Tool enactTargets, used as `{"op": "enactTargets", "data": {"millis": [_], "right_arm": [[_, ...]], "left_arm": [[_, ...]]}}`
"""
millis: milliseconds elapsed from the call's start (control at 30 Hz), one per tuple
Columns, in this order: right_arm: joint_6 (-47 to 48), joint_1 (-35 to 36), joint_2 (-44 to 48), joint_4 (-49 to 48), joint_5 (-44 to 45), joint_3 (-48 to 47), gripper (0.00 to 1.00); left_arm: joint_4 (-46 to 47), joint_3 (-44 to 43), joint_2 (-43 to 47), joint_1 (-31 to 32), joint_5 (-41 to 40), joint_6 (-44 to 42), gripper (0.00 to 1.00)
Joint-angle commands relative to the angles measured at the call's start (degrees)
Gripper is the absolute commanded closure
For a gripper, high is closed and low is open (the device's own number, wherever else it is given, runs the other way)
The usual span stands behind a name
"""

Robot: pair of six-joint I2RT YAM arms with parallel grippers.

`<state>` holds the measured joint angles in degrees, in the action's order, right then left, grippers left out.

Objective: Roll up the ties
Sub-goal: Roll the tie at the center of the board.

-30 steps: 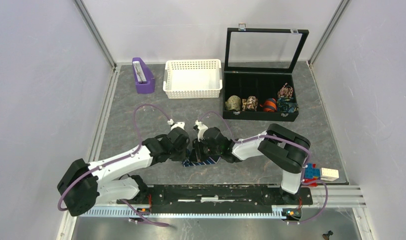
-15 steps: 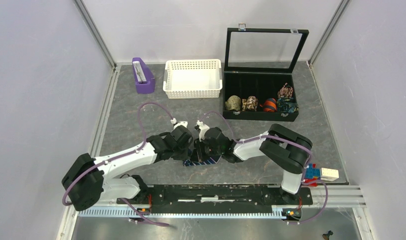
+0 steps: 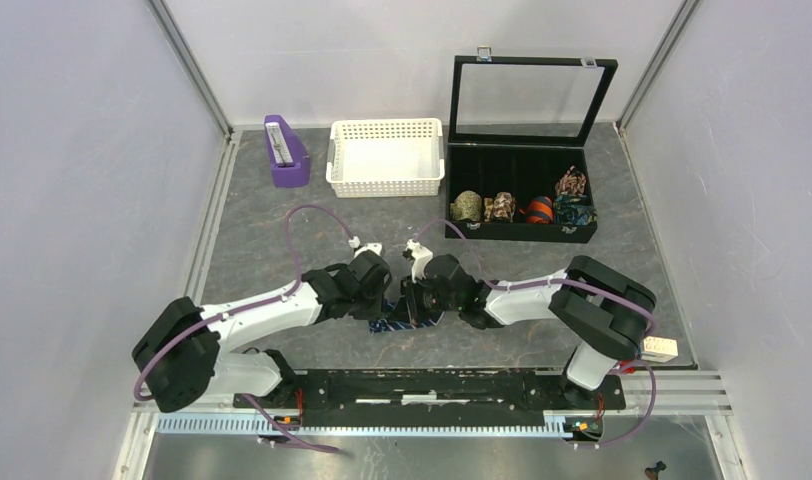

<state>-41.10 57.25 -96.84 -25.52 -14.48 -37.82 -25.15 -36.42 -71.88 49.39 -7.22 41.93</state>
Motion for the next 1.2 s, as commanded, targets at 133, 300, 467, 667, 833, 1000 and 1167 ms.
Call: {"op": "enactTargets", "data": {"millis": [133, 300, 467, 667, 833, 1000, 1167], "right_arm": [[1.71, -1.44, 3.49, -0.5, 1.7, 2.14, 0.78], [1.62, -1.55, 3.63, -0.54, 1.59, 1.84, 0.78], [1.54, -1.53, 3.42, -0.84, 1.49, 1.79, 0.79], [1.48, -1.72, 3.84, -0.76, 1.58, 1.54, 0.79], [1.56, -1.82, 4.55, -0.15, 1.64, 1.0, 0.79], [1.79, -1.88, 5.56, 0.73, 1.93, 0.43, 0.79], [1.82, -1.94, 6.37, 1.3, 1.97, 0.2, 0.78]], "left_arm": [[1.61, -2.07, -1.36, 0.71, 0.2, -0.6, 0.58], [1.59, -2.27, -1.18, 0.79, 0.54, -0.45, 0.53], [1.68, -2.77, -0.05, 0.83, 2.08, -0.43, 0.51], [1.58, -2.56, 3.09, 0.89, 2.52, -0.54, 0.5], [3.02, -0.9, 5.51, 0.89, 3.19, -0.04, 0.5], [4.94, 1.27, 7.16, 0.88, 2.86, 0.77, 0.53], [5.03, 2.52, 10.62, 0.86, 1.68, 1.39, 0.57]]}}
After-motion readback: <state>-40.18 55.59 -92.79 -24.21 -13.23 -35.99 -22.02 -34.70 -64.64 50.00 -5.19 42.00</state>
